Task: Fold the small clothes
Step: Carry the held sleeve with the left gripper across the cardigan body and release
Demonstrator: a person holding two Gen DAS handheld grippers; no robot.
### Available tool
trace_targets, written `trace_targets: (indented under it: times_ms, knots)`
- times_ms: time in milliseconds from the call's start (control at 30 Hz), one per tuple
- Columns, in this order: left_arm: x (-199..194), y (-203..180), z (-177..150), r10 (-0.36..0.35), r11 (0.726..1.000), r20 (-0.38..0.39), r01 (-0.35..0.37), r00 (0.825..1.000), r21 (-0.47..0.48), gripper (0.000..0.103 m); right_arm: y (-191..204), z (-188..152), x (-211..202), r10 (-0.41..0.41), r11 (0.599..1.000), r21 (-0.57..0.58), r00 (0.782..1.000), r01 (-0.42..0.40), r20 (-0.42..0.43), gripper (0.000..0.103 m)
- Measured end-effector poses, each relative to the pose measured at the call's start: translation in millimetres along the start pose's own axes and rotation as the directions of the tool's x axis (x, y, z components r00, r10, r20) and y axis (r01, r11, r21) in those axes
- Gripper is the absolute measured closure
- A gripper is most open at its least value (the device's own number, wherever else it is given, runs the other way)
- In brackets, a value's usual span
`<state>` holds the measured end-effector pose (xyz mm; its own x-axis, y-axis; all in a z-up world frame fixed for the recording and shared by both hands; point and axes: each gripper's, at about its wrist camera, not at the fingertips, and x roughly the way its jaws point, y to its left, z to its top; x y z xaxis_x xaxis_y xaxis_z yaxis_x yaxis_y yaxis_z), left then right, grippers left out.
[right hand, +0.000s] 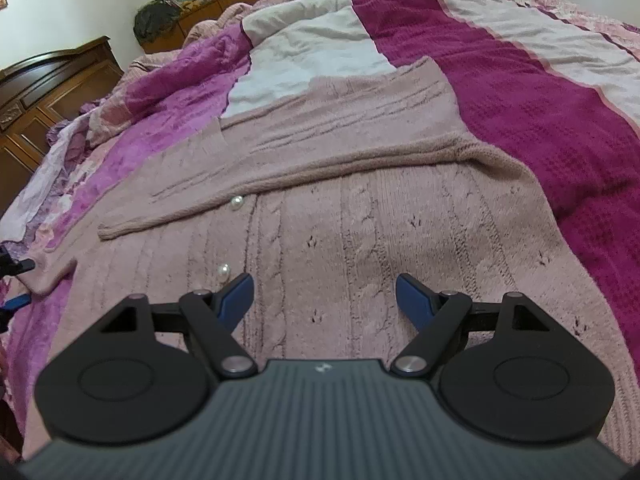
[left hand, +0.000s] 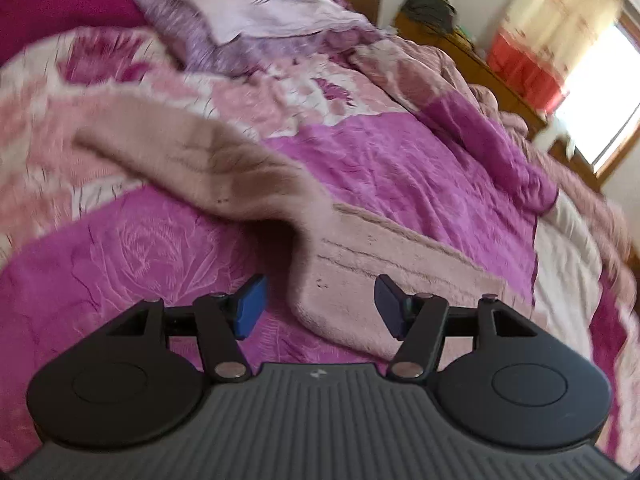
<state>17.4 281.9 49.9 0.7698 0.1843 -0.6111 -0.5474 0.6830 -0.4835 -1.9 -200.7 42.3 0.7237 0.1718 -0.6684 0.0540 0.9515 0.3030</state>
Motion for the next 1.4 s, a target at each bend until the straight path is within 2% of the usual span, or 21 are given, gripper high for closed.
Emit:
trace_targets:
  times_ms: [67,200,300,367,400,433,500,533,633,800,1000,1133,1233,1300,1400]
  knots:
    - [10,4,4,-0.008,1.0,-0.002,0.008,1.0,-0.025,0.036,1,-1,3,-0.009,1.0,-0.007,1.0,0.009,-0.009,0.023]
    - [30,-2,18,-0.024,1.0,0.023,0.024,0.999,-0.008,0.036,1,-1,7,-0.023,0.999,-0.023,1.0,0.022,-0.017,0.024]
    - [41,-3,30,0.02,0.999,0.077,-0.017,0.997,-0.037,0.036,1,0,9,-0.028,0.999,-0.03,0.999,0.028,-0.019,0.024]
    - [49,-1,39,0.057,0.997,0.076,-0.052,0.995,-0.061,0.039,2,0,9,-0.032,0.999,-0.038,0.999,0.032,-0.02,0.024]
    - [51,0,42,0.06,0.997,0.07,-0.055,0.996,-0.062,0.05,2,0,10,-0.035,0.998,-0.043,0.999,0.034,-0.021,0.024]
    - [51,-1,44,0.061,0.997,0.07,-0.058,0.996,-0.053,0.068,3,0,11,-0.037,0.998,-0.049,0.999,0.036,-0.022,0.023]
    - [46,-4,48,0.05,0.999,0.087,-0.05,0.995,-0.007,0.084,3,0,12,-0.039,0.998,-0.056,0.999,0.038,-0.022,0.023]
    - [41,-7,49,0.042,0.999,0.108,-0.044,0.993,0.015,0.087,3,0,12,-0.039,0.998,-0.056,0.999,0.037,-0.022,0.022]
    - [23,-17,51,-0.005,0.999,0.15,-0.003,0.989,0.05,0.088,3,1,13,-0.036,0.998,-0.049,0.999,0.035,-0.022,0.022]
    - [-6,-51,54,-0.111,0.989,0.177,0.091,0.978,0.117,0.088,0,5,8,-0.025,0.999,-0.021,1.0,0.025,-0.011,0.023]
    - [-38,-115,43,-0.233,0.951,0.201,0.18,0.951,0.251,0.088,-4,11,-3,-0.014,1.0,0.002,0.999,0.014,0.029,0.023]
    - [-58,-157,25,-0.33,0.913,0.171,0.267,0.929,0.308,0.088,-8,10,-7,-0.008,1.0,0.017,0.999,0.007,0.042,0.023]
    - [-66,-187,4,-0.375,0.887,0.151,0.307,0.915,0.346,0.088,-10,8,-8,-0.011,1.0,0.021,0.999,0.01,0.045,0.023]
    - [-65,-206,-10,-0.395,0.867,0.124,0.325,0.91,0.376,0.088,-12,8,-10,-0.018,1.0,0.012,0.999,0.018,0.05,0.023]
    - [-49,-237,-34,-0.402,0.842,0.042,0.352,0.914,0.409,0.088,-15,8,-14,-0.016,1.0,0.015,0.998,0.015,0.063,0.023]
